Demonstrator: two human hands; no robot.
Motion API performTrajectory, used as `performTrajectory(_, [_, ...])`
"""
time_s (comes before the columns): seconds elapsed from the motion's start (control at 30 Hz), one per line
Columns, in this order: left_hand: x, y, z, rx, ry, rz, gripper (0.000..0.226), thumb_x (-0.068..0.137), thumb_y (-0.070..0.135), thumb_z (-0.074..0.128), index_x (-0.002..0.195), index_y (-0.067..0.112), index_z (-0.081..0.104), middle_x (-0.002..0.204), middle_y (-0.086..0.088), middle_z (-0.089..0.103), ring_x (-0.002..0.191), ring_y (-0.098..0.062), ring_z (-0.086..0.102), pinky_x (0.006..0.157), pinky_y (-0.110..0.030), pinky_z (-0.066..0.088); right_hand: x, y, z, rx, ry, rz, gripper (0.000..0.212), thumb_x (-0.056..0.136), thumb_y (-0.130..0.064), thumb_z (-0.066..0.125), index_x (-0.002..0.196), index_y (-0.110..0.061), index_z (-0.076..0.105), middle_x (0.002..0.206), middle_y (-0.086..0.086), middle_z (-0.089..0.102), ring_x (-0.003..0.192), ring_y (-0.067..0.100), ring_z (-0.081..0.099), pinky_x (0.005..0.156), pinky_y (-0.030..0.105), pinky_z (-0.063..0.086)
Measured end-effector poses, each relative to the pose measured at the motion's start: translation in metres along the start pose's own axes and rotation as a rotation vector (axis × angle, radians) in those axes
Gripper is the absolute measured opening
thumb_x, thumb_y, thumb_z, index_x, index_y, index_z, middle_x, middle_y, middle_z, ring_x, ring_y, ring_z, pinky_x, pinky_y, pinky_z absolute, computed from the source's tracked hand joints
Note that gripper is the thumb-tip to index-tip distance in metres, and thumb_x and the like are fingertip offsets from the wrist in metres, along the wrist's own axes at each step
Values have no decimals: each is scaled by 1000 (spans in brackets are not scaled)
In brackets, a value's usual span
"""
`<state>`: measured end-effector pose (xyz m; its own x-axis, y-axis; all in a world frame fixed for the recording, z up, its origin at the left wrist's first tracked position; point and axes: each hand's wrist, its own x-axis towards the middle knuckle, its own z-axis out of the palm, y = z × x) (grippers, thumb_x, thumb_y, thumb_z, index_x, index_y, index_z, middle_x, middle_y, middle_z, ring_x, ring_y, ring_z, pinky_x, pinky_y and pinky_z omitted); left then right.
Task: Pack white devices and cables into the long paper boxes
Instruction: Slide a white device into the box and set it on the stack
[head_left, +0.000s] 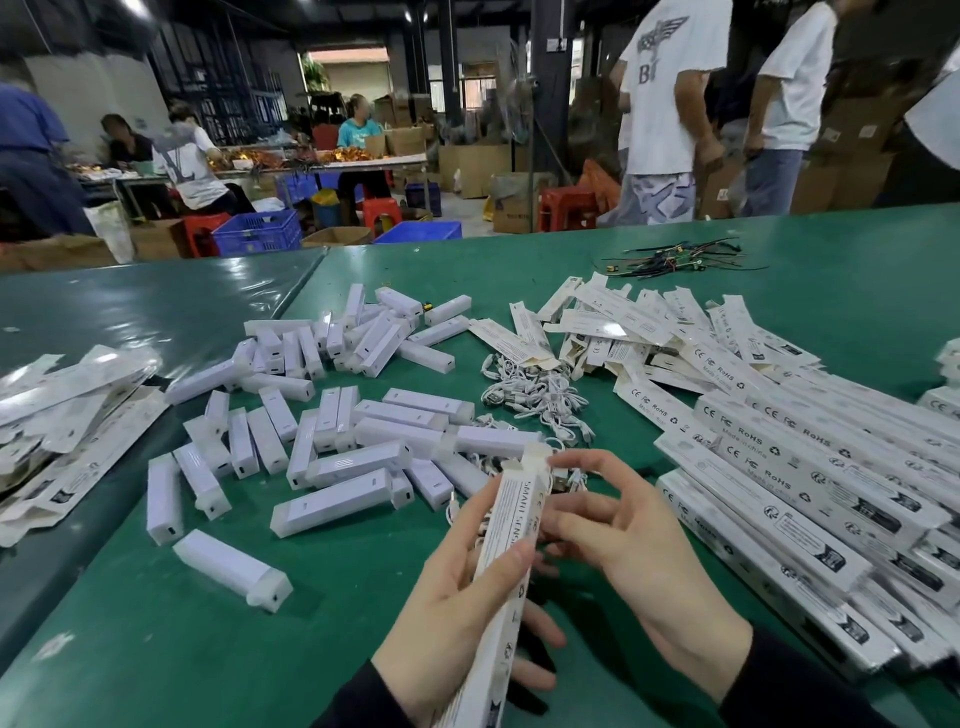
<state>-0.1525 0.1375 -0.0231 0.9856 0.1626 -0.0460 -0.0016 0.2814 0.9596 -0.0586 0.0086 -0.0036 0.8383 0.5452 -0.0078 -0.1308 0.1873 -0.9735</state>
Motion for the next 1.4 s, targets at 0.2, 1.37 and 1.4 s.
performTrajectory(0.2, [-1, -1, -1, -14, -84, 35, 65, 80, 16, 68, 127, 54, 43, 75, -7, 66, 55, -32, 62, 45, -41, 56, -3, -1, 6, -55, -34, -49, 9, 81, -17, 72, 89, -19, 74, 86, 12, 75, 73, 22, 70, 60, 25, 56])
performTrajectory(1.37, [-2, -4, 3, 37, -228, -15, 24, 93, 29, 51, 109, 42, 40, 78, -17, 63, 51, -31, 66, 41, -35, 55, 1, -1, -2, -25, -142, 218, 29, 76, -31, 70, 97, -14, 79, 91, 9, 76, 79, 14, 68, 78, 29, 53])
performTrajectory(1.4, [-2, -4, 3, 28, -230, -14, 24, 93, 28, 51, 107, 43, 39, 78, -17, 64, 50, -31, 66, 41, -35, 54, 1, -1, -2, -39, -143, 210, 26, 79, -29, 70, 98, -13, 79, 93, 9, 76, 81, 15, 68, 82, 32, 54])
